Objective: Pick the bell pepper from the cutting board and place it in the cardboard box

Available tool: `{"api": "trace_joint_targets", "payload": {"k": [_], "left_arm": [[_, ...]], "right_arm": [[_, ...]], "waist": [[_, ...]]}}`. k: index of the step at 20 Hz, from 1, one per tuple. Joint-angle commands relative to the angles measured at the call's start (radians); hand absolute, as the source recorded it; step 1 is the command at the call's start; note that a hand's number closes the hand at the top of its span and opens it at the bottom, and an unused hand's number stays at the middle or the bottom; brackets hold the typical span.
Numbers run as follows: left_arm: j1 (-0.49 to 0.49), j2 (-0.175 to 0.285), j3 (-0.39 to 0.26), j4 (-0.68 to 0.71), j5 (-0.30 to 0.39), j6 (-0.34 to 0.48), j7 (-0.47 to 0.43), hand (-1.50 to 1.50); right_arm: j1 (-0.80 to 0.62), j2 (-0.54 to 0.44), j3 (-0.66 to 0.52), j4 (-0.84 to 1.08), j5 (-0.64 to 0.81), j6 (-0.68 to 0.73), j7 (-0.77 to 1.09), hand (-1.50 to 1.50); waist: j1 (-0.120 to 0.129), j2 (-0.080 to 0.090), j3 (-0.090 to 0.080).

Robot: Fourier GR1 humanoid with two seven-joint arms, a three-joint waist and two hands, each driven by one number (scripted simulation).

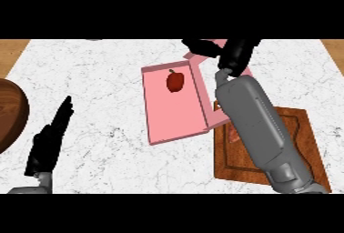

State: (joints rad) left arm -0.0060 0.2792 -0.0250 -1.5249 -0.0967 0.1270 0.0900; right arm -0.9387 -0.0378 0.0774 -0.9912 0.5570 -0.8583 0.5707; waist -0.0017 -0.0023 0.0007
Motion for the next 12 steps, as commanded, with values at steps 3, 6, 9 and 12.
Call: {"api": "trace_joint_targets", "payload": {"k": [3, 6, 9, 12], "left_arm": [[0.064, 0.001, 0.020, -0.030, 0.006, 0.002, -0.025, 0.00], [0.052, -0.011, 0.019, 0.007, -0.023, 0.028, -0.036, 0.00], [0.057, -0.024, 0.010, -0.029, -0.008, 0.015, -0.017, 0.00], [0.072, 0.017, 0.048, -0.015, 0.019, -0.028, -0.036, 0.00]], "right_arm": [[0.208, -0.101, -0.055, -0.267, 0.008, -0.030, 0.066, -1.50], [0.359, -0.151, -0.066, -0.475, -0.018, 0.014, 0.075, -1.50], [0.540, -0.233, -0.094, -0.666, -0.118, 0.083, 0.003, -1.50], [0.662, -0.323, -0.158, -0.824, -0.227, 0.183, 0.000, -1.50]], "waist": [[-0.030, -0.013, -0.001], [-0.047, -0.013, -0.001], [-0.036, -0.007, 0.000], [-0.026, -0.004, 0.000]]}}
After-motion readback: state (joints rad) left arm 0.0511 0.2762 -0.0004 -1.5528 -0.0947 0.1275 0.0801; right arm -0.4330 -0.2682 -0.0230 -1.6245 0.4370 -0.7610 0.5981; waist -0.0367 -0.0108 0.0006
